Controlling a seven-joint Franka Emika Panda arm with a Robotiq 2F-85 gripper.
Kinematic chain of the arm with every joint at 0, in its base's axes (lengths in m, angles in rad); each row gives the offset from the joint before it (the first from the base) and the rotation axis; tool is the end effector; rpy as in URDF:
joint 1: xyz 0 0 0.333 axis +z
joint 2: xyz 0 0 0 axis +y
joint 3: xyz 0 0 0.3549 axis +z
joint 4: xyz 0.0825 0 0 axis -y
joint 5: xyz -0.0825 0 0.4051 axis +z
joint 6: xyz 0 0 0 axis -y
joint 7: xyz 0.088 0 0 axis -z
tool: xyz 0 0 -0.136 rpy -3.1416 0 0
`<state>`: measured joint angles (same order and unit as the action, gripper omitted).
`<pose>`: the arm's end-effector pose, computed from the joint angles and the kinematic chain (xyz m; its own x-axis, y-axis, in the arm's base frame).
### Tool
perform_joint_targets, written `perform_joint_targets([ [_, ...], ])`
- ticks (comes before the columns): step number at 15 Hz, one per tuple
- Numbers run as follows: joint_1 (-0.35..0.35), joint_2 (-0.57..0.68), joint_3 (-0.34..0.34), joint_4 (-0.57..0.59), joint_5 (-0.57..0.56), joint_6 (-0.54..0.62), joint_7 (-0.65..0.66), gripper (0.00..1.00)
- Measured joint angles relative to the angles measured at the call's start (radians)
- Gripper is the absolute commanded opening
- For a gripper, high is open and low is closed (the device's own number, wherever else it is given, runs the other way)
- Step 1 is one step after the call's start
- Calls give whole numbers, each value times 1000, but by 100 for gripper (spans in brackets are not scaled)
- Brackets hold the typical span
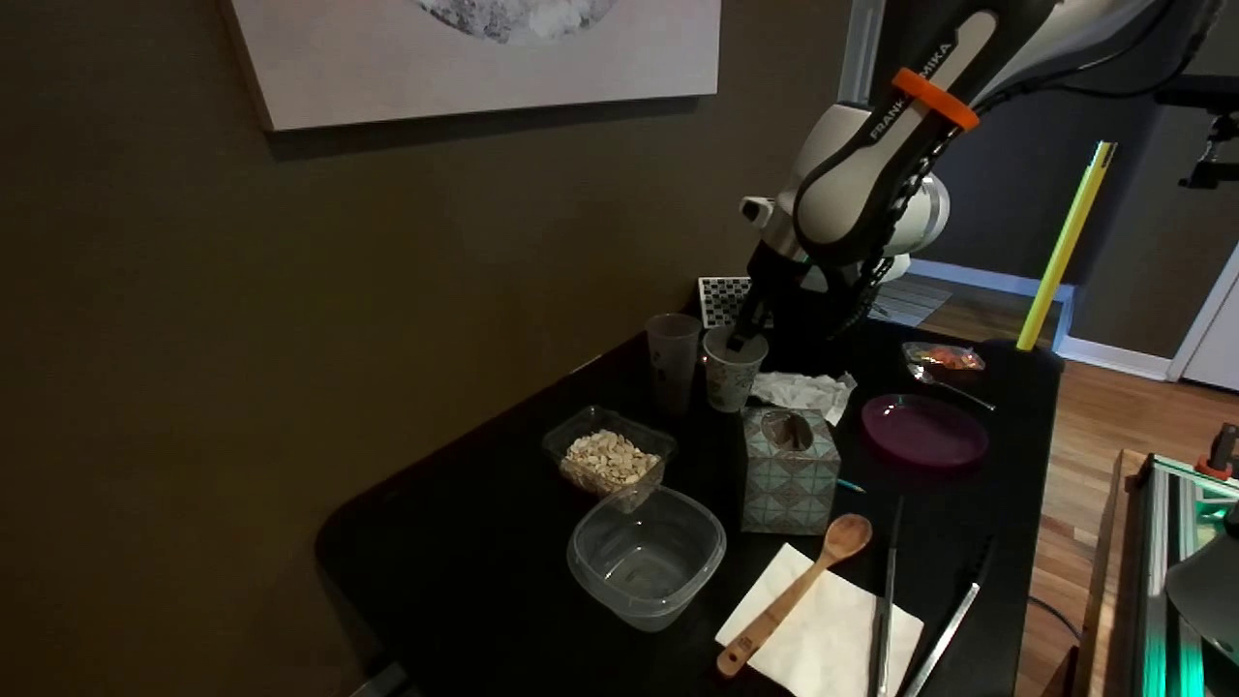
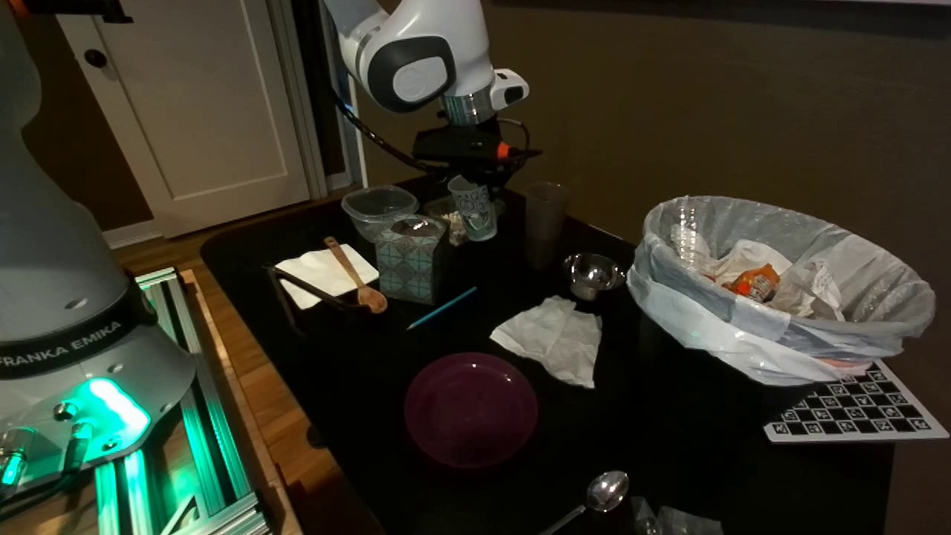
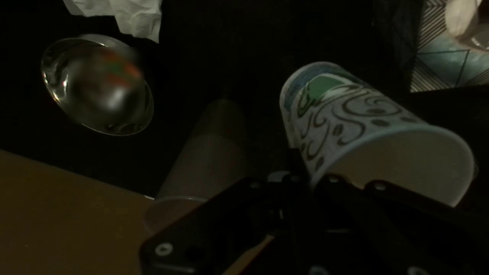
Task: Pick up the cup, then pour the water into the bigger cup
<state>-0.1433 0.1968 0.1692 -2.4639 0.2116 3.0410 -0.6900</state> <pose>0.5419 -0.0005 0.2506 0.8081 0.4681 0.3575 0.4546 -0.8816 0.1267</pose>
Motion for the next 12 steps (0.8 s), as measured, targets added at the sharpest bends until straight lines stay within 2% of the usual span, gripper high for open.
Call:
perform_joint_targets([
  [5,-14,7,10,1,13,0,-1,1],
  [9,-81,40,66,6,87,26,-29,1],
  [12,-126,82,78,33,95,50,-42,1],
])
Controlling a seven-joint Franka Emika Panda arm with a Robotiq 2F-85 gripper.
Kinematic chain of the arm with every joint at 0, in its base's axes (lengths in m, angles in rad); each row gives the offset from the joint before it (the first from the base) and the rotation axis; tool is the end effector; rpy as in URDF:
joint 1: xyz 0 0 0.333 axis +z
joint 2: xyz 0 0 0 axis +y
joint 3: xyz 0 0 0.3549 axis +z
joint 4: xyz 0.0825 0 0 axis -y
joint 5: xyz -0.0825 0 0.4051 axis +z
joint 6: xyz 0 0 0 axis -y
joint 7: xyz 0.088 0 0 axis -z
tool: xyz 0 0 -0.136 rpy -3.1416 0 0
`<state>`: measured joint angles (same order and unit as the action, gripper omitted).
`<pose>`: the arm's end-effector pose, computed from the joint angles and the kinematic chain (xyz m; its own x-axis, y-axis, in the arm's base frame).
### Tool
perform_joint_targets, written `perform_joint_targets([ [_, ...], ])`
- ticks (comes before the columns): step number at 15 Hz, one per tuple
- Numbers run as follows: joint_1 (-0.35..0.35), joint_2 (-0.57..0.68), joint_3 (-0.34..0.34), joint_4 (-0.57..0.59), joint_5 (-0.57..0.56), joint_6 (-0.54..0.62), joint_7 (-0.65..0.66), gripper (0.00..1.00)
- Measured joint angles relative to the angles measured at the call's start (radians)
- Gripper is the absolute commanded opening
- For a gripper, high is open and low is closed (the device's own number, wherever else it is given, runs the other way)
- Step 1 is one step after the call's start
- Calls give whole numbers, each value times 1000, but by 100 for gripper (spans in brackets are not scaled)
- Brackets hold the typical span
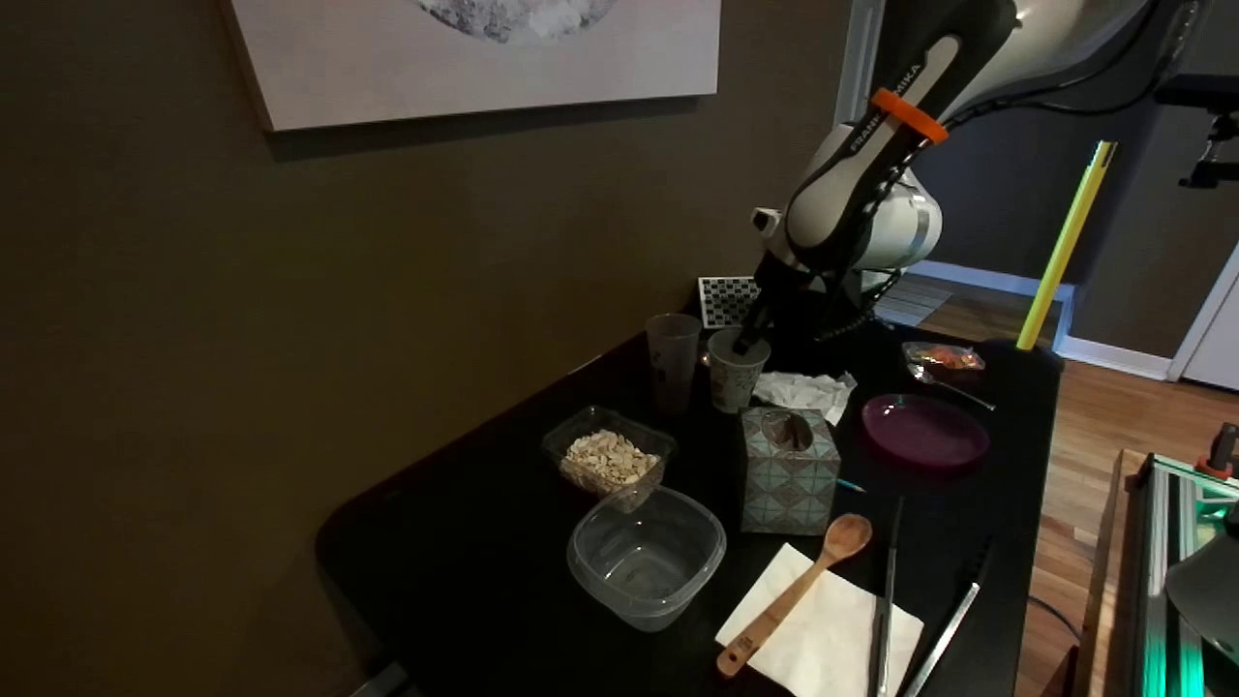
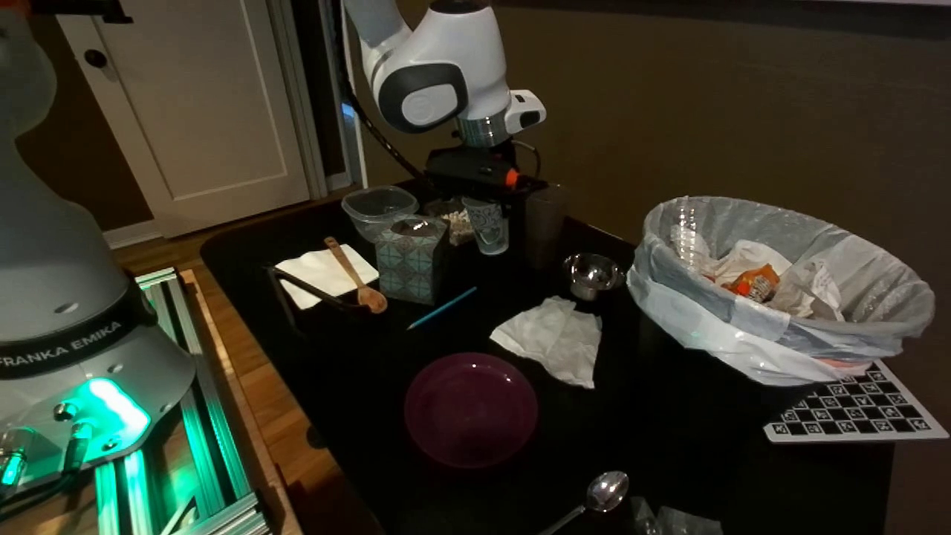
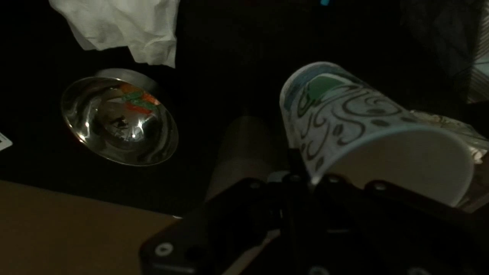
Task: Pick up the cup, then pour the water into the bigger cup
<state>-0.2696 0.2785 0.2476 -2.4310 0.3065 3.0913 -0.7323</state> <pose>0.5504 -0.0345 0.2263 0.8507 0.3622 0.3809 0.3585 -0.9298 0.0836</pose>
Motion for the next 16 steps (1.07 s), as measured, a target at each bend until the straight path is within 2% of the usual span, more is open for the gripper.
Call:
perform_joint_targets([
  [5,-46,86,-1,79,-1,2,-11,1],
  [11,-47,182,10,137,-1,-19,-10,1],
  [13,-49,196,7,147,-47,-47,31,1],
  [14,-49,199,4,151,-72,-64,54,9],
  [15,-49,202,0,154,-94,-81,77,29],
  [16,-48,203,-4,157,-113,-95,97,36],
])
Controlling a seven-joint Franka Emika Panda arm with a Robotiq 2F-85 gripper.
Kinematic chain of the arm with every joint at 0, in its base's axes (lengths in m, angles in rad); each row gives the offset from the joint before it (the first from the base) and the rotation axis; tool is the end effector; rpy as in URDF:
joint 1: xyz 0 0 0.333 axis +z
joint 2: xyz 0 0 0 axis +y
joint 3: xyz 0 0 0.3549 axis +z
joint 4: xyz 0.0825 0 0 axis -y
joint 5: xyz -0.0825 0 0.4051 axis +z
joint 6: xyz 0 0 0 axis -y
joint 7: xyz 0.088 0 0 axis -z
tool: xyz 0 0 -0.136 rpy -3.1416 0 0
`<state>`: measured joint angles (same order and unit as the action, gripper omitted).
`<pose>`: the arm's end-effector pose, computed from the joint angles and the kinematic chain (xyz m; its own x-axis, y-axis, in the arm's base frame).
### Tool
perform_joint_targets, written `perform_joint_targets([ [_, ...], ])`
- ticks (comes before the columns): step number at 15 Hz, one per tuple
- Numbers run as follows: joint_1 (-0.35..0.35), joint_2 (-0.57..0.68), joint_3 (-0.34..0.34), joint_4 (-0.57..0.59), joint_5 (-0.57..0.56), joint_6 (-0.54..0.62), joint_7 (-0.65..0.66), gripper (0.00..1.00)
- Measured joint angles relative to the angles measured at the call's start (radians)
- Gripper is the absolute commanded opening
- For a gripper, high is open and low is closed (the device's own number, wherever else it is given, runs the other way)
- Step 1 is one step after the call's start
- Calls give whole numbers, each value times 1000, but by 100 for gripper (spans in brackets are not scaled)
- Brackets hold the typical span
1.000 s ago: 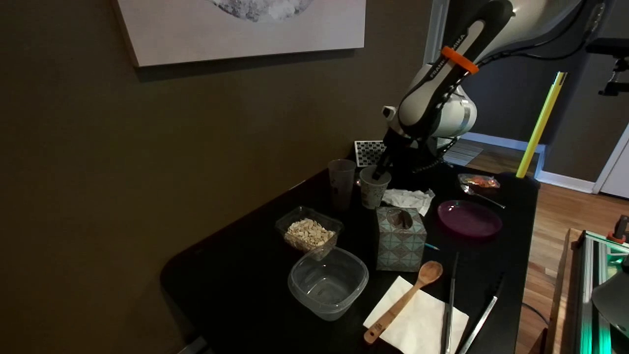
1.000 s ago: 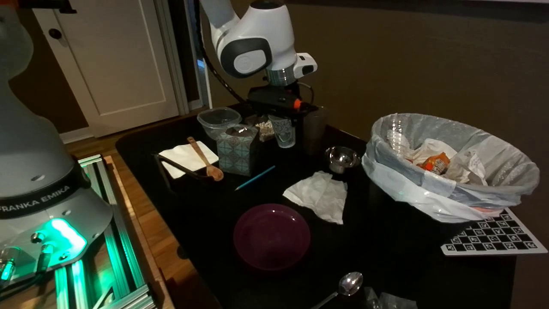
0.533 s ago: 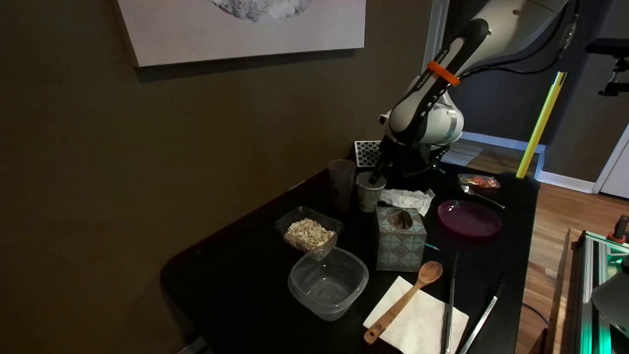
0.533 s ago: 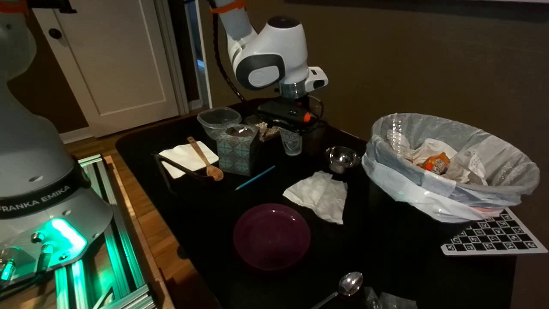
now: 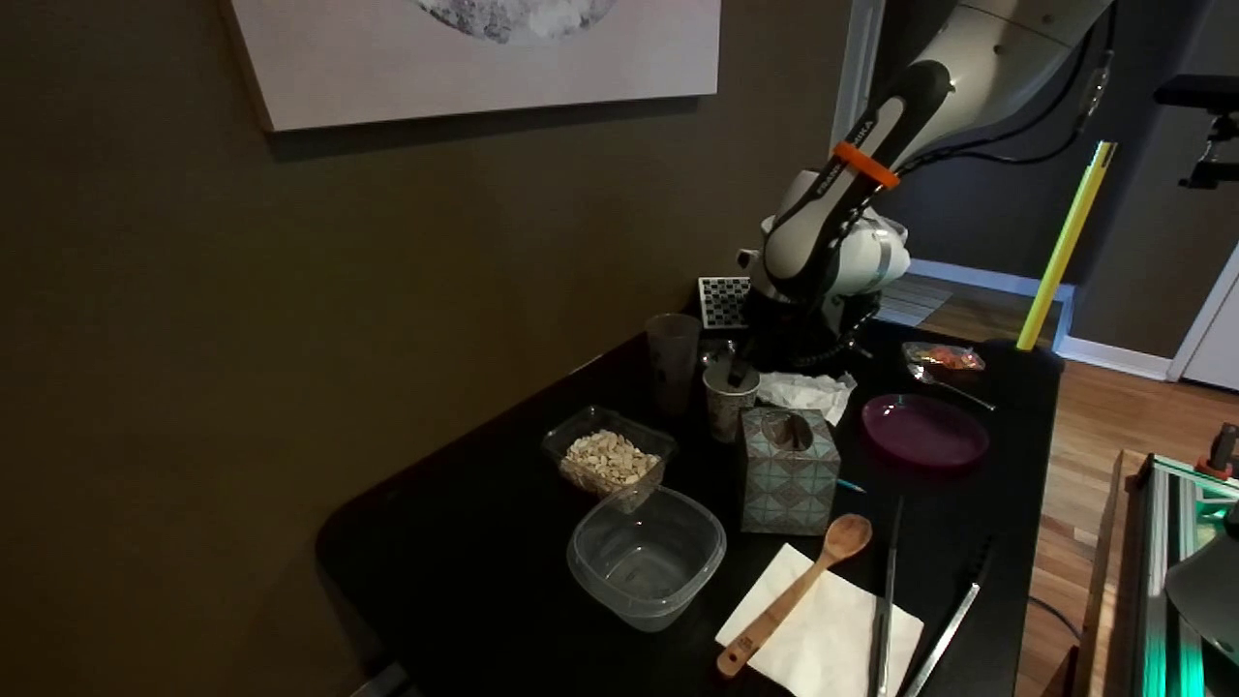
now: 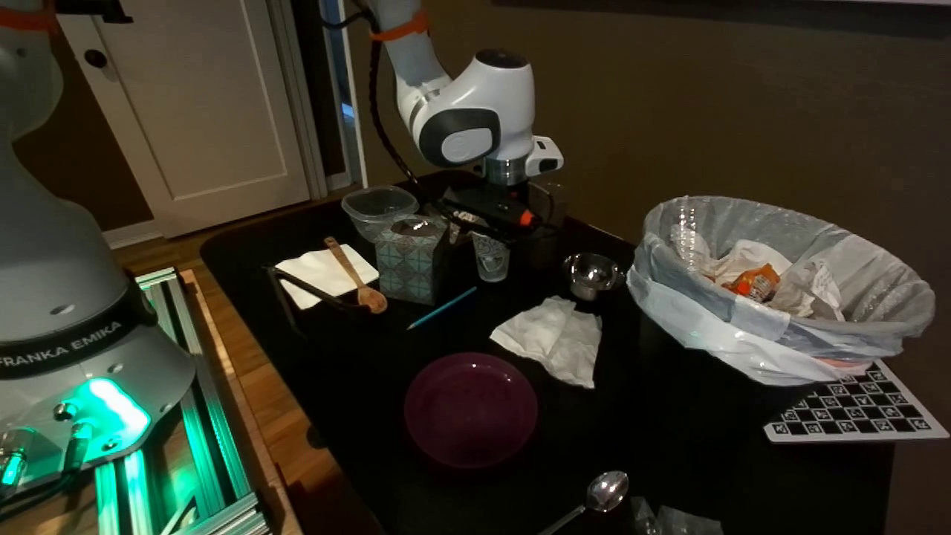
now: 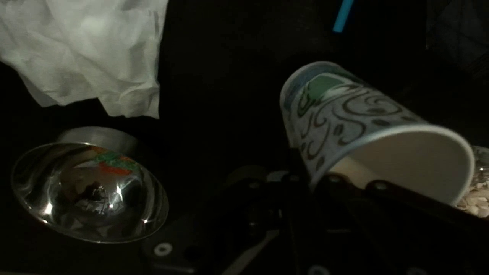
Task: Pick up the cup, then pour the water into the bigger cup
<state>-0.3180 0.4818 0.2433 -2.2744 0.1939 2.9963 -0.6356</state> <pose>0.5827 -0.0529 0.1600 0.9070 0.3094 0.2858 0.3277 -0.9446 -0.0174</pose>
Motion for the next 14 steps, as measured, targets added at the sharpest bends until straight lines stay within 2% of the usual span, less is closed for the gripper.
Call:
perform_joint_targets([
  [8,1,-24,1,24,-56,-65,68,95],
  [9,1,-48,8,23,-59,-83,68,100],
  [11,13,-116,14,19,-65,-153,68,100],
  [14,44,-259,12,8,-57,-338,69,100],
])
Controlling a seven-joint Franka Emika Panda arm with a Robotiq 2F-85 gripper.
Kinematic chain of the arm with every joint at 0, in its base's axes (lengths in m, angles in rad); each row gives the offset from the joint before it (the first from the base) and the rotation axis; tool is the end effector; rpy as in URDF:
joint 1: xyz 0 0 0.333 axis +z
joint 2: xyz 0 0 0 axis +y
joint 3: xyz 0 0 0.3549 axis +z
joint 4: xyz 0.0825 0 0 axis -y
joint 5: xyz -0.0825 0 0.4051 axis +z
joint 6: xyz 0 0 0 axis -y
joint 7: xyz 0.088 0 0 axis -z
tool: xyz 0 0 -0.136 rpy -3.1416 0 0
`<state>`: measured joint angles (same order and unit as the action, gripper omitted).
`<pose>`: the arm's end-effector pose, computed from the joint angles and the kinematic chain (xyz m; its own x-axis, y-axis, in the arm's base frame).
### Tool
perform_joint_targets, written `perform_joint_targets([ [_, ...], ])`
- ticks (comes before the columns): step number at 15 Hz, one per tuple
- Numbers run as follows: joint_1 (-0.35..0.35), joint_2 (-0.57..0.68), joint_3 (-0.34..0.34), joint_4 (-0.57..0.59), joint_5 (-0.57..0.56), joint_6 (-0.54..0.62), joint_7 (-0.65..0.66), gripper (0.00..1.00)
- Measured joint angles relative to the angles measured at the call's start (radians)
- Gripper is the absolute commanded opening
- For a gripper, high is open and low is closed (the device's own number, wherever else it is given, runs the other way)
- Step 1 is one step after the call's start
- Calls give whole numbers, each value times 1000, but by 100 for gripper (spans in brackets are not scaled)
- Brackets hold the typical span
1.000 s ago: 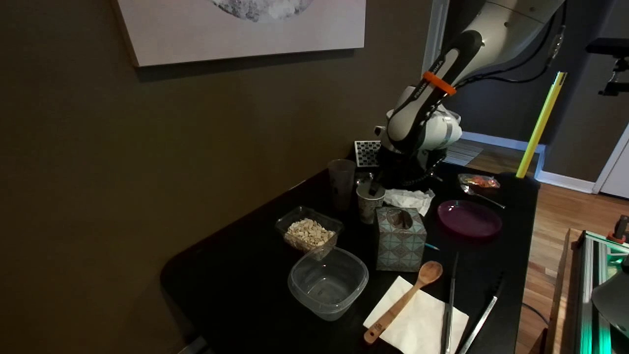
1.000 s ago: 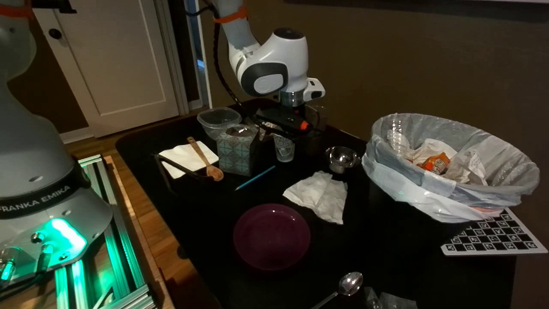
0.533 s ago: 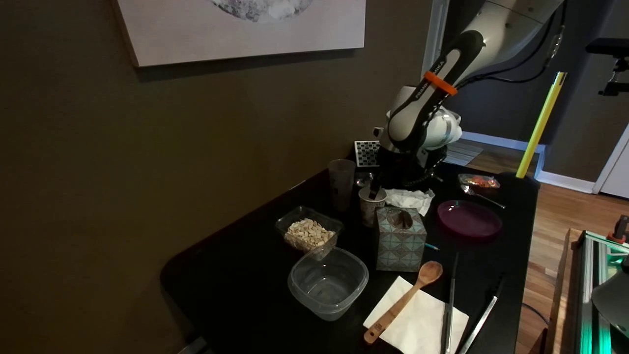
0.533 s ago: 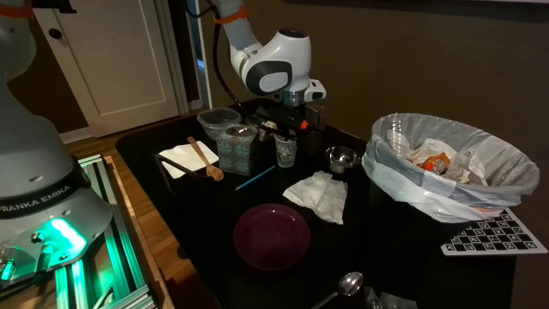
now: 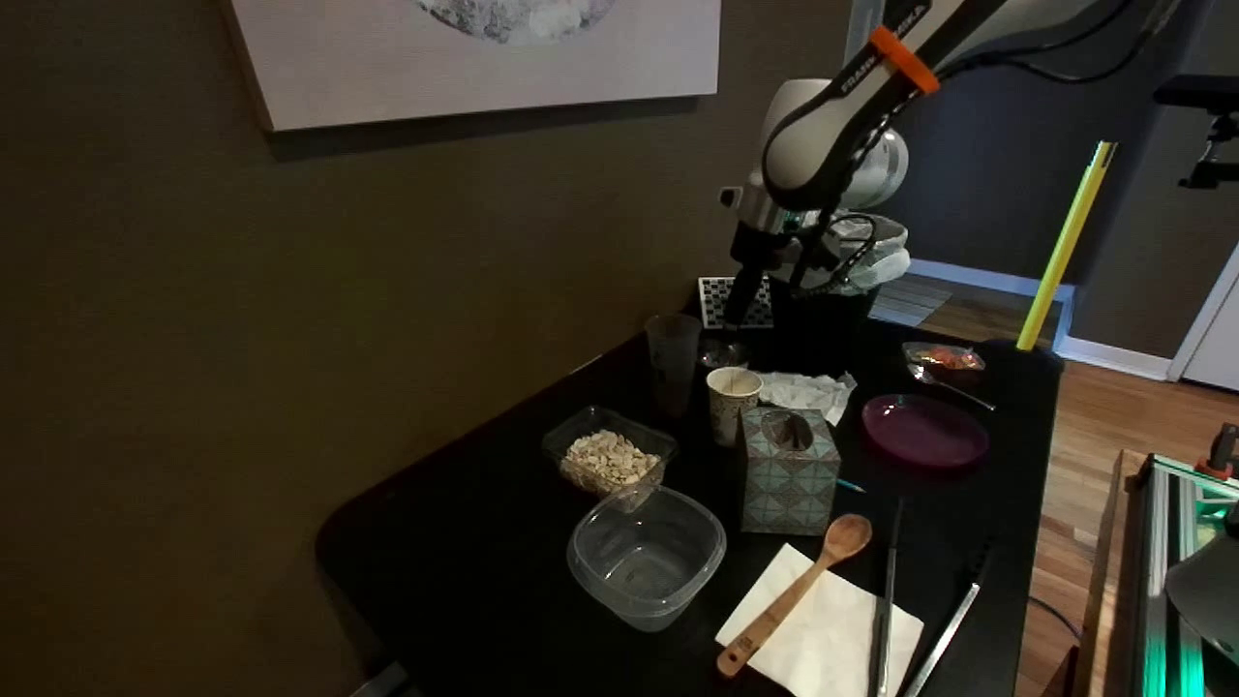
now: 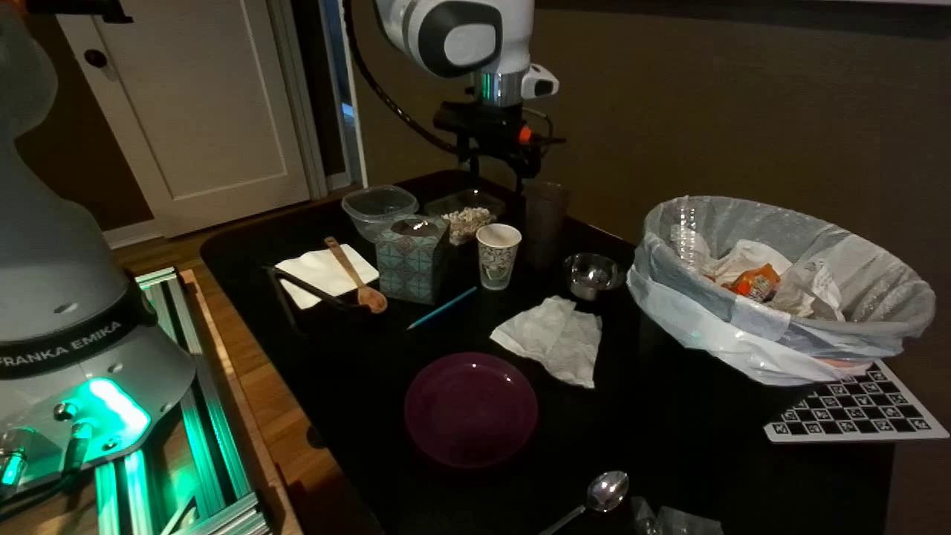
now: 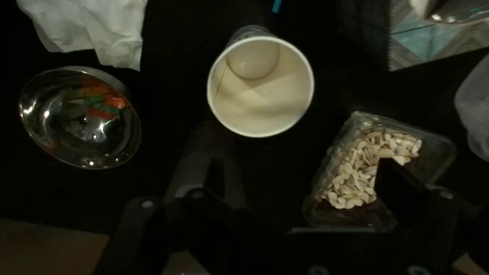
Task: Pick up the cup, then pour the water into the bigger cup
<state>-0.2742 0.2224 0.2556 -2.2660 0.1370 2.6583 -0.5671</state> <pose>0.5804 -0.0130 0.2742 0.8928 0.3971 0.2128 0.4120 -0.9107 -0.0291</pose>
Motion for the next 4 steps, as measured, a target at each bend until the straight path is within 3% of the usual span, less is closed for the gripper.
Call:
perform_joint_targets([
  [2,27,-99,-18,-10,8,-106,1,100],
  [4,36,-152,-26,-30,11,-134,1,100],
])
